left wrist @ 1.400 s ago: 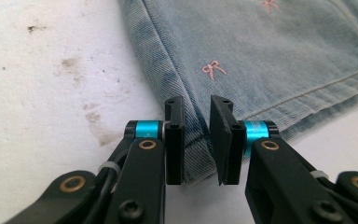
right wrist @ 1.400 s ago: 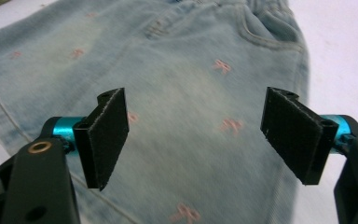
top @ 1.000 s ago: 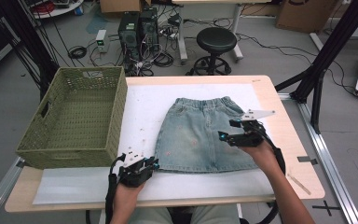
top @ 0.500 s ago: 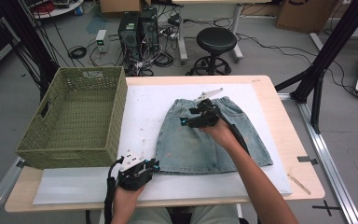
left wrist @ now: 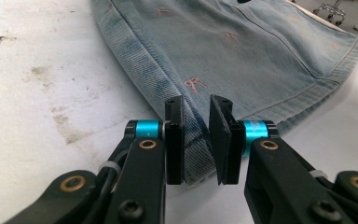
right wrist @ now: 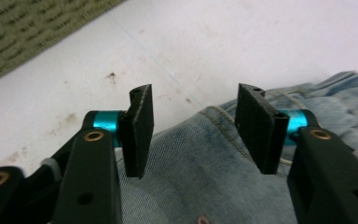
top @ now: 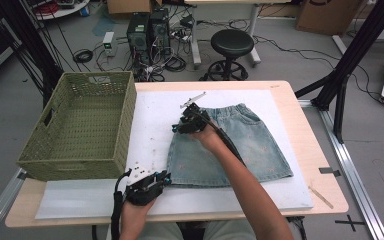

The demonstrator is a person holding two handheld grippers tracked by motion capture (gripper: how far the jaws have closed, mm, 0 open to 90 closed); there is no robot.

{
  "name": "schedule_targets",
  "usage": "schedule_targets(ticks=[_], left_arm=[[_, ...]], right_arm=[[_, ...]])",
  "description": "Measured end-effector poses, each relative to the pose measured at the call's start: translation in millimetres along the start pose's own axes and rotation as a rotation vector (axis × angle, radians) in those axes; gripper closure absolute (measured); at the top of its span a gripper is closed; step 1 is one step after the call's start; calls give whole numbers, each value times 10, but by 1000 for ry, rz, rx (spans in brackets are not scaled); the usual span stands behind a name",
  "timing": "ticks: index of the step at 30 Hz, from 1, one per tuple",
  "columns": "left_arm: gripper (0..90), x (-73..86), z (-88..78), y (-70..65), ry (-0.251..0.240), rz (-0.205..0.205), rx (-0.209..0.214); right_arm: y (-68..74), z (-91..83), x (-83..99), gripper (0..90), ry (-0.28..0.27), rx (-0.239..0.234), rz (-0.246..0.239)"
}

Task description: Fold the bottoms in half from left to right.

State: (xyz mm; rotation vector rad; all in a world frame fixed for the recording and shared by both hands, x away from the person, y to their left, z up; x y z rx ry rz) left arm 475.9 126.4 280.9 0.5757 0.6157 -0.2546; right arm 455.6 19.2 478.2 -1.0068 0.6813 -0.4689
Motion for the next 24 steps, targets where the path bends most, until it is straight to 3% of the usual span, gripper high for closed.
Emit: schedule_targets(ticks=[7, 13, 16, 21, 24], left_arm=[[764, 19, 15, 19, 2, -7, -1], [764, -18, -1, 4, -13, -14, 12], [764, -77, -15, -42, -31, -33, 48], [765, -245, 5, -200, -63, -56, 144], [765, -381, 61, -379, -73, -56, 205]], right_arm=[[-15, 134, 56, 668, 61, 22, 1], [-9, 145, 49, 837, 83, 56, -38], [-17, 88, 23, 857, 69, 66, -58], [-93, -156, -22, 867, -3, 70, -11], [-188, -347, 0, 868, -48, 78, 16]])
Point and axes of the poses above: each handheld gripper's, and its own axes: z roughly forward along the jaws, x roughly out of its underside, y roughly to its left, the point moved 7 cm from there along z, roughly forward along the jaws, and after that the axes turned 13 degrees about -z, right-handed, at the moved point
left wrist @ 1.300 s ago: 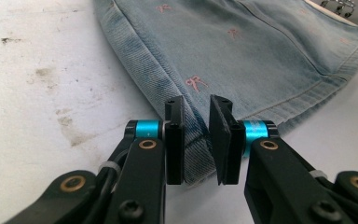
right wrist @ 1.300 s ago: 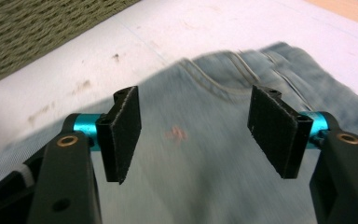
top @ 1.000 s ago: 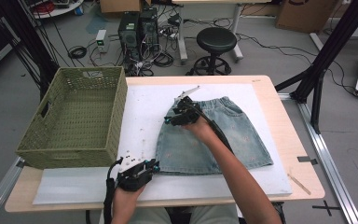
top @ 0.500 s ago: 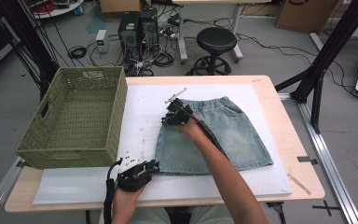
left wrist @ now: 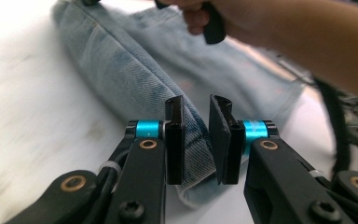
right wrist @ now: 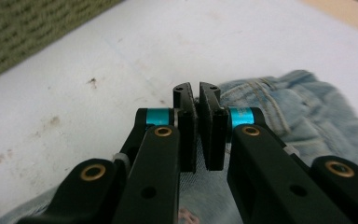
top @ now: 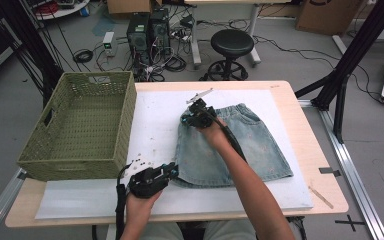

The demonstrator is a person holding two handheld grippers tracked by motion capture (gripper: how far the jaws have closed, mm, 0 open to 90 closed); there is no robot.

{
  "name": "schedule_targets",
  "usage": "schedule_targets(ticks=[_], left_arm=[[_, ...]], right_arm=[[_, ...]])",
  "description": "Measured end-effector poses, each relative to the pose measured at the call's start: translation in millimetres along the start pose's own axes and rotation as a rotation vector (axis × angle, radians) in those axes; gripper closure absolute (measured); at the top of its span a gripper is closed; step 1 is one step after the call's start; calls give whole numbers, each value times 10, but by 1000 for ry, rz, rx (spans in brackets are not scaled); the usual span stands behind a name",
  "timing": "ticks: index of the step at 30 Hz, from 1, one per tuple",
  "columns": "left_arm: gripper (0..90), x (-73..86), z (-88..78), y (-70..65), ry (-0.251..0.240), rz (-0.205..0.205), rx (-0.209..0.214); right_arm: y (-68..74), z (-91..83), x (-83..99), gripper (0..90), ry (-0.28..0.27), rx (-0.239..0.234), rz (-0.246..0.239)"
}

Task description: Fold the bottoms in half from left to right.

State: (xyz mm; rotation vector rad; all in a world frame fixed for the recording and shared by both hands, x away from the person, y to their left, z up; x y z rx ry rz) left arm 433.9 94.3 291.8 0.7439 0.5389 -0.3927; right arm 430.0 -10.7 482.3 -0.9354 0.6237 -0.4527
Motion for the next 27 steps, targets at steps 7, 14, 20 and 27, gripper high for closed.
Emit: schedule_targets(ticks=[7, 14, 20, 27], left_arm=[[766, -161, 336, -381, 27, 25, 93], [766, -253, 689, -707, 67, 54, 160], [766, -315, 994, -930, 104, 59, 211], [766, -221, 1371, -1113, 161, 73, 227]], right_arm=[[-283, -439, 160, 868, -57, 41, 63], [-528, -826, 319, 869, -101, 87, 101], [-740, -1105, 496, 870, -115, 128, 135], [-984, -1322, 810, 870, -96, 171, 197]])
Point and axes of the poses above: each handheld gripper's, and its own axes: z roughly forward along the jaws, x roughly out of its underside, y roughly to its left, the point moved 7 cm from there along z, roughly forward along the jaws, and after that the axes turned 13 degrees about -z, right-handed, at the moved point
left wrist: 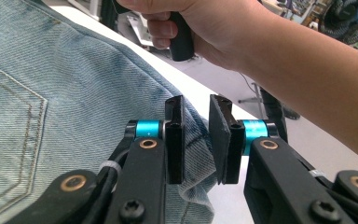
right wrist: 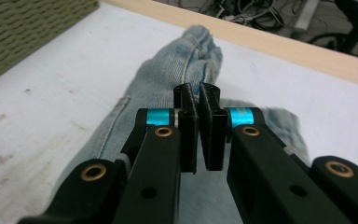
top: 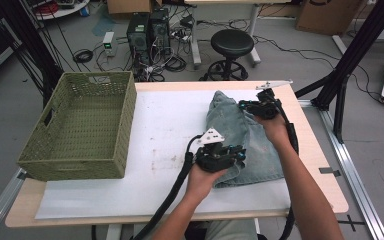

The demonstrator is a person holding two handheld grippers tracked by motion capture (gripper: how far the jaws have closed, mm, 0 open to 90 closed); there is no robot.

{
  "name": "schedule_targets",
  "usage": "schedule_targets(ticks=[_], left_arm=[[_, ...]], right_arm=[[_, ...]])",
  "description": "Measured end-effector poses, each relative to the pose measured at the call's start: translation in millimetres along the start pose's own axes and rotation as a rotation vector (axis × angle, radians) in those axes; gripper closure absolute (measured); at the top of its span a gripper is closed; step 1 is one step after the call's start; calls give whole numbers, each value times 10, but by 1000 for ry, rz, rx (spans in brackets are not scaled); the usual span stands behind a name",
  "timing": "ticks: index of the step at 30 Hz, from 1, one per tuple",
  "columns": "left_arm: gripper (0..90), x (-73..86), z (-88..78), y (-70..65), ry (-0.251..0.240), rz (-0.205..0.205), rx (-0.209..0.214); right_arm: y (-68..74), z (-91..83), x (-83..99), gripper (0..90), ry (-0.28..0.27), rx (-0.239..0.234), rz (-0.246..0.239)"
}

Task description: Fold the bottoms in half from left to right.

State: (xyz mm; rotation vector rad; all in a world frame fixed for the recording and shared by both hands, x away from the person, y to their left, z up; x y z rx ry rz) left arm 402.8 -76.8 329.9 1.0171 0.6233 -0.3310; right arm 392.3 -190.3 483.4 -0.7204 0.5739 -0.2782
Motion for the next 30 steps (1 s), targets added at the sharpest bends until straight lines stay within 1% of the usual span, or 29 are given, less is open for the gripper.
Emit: schedule_targets(ticks=[1, 2, 3, 4, 6, 8, 10, 11, 12, 13, 14, 15, 16, 17, 18, 19, 20, 21, 22, 23, 25, 27, 30], left_arm=[[766, 9, 54, -8, 7, -1, 2], [766, 20, 108, -17, 15, -4, 6], [765, 33, 156, -22, 24, -5, 8], [765, 46, 202, -25, 30, -3, 10], [765, 76, 287, -28, 40, -5, 3], [766, 100, 353, -25, 51, 0, 1], [767, 120, 390, -32, 58, -1, 4], [768, 129, 399, -34, 62, 3, 1], [768, 133, 407, -39, 62, 6, 0], [768, 136, 409, -43, 66, 9, 0], [768, 137, 411, -53, 64, 7, 3], [768, 137, 408, -54, 65, 12, 1], [768, 135, 404, -57, 65, 14, 0], [769, 134, 400, -61, 65, 15, 0], [769, 135, 394, -62, 66, 15, 0], [769, 137, 390, -64, 65, 15, 1], [770, 140, 384, -60, 68, 21, -1], [770, 146, 377, -57, 70, 24, -1], [771, 152, 371, -54, 72, 24, -2], [771, 153, 368, -50, 70, 20, 0], [771, 147, 380, -46, 63, 11, 4], [772, 136, 424, -54, 56, 6, 7], [772, 128, 524, -93, 45, 12, 14]], right_arm=[[-52, -10, 56, 871, 3, 7, 8], [-96, -24, 115, 874, 8, 13, 25], [-141, -42, 170, 900, 9, 21, 43], [-192, -72, 217, 900, 8, 28, 65], [-304, -142, 289, 900, -10, 47, 106], [-385, -197, 363, 900, -16, 46, 137], [-401, -213, 444, 900, -10, 28, 155], [-387, -192, 492, 820, 18, -3, 163], [-375, -158, 529, 727, 49, -19, 174], [-357, -122, 552, 687, 69, -35, 184], [-335, -85, 555, 629, 79, -45, 185], [-308, -44, 545, 582, 81, -51, 179], [-275, 1, 532, 554, 82, -63, 166], [-232, 55, 527, 531, 96, -74, 158], [-183, 112, 533, 535, 115, -95, 147], [-148, 169, 549, 572, 142, -97, 127], [-122, 209, 569, 687, 173, -92, 106], [-112, 232, 583, 763, 194, -81, 76], [-113, 237, 583, 798, 202, -67, 63], [-122, 226, 573, 813, 197, -55, 48], [-157, 170, 542, 823, 178, -22, 40], [-231, 102, 527, 823, 162, 20, 54], [-345, 21, 549, 822, 157, 56, 83]])
Point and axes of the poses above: each handheld gripper's, and its own axes: z roughly forward along the jaws, x roughly out of its underside, y roughly to its left, the point moved 7 cm from there along z, roughly forward along the jaws, and after that the axes turned 13 degrees about -z, right-handed, at the moved point
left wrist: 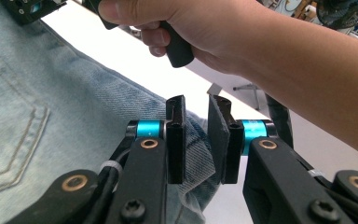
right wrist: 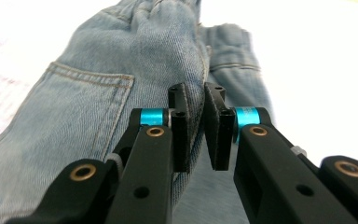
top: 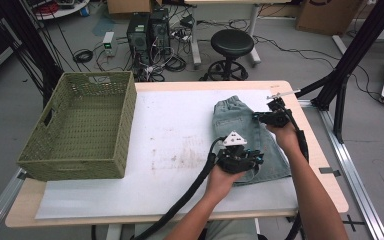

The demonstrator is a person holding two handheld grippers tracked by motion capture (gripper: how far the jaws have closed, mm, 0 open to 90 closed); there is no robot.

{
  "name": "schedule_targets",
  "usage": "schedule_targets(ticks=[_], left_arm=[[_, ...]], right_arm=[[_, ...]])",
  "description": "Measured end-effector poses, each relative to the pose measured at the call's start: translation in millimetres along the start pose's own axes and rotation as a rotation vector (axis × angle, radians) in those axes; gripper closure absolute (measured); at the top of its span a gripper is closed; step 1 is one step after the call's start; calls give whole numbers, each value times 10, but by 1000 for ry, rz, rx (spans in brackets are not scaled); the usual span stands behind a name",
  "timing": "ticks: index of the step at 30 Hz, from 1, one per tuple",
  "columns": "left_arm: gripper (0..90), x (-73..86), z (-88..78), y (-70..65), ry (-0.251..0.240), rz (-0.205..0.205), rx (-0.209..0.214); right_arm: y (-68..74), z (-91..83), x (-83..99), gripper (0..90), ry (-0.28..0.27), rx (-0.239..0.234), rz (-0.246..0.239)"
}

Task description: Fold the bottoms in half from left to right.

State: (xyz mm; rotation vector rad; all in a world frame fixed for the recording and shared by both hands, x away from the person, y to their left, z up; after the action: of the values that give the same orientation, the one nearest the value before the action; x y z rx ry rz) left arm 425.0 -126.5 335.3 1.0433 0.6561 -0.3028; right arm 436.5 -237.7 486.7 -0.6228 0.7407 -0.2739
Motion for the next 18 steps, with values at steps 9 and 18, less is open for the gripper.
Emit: schedule_targets(ticks=[9, 18], left_arm=[[460, -23, -89, 278, -56, 20, -141], [306, 111, -833, 922, -169, 21, -308]], right_arm=[[-223, 2, 200, 792, 68, 83, 21], [-238, -248, 394, 700, -40, 85, 47]])
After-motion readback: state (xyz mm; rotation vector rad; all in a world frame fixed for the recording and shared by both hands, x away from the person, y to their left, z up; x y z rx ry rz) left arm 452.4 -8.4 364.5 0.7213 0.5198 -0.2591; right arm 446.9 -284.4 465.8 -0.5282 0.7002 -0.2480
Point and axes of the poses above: each handheld gripper's, and its own axes: z roughly forward along the jaws, x roughly out of its underside, y roughly to its left, the point moved 7 cm from there along z, roughly forward along the jaws, and after that the axes turned 13 degrees about -z, right-handed, at the moved point
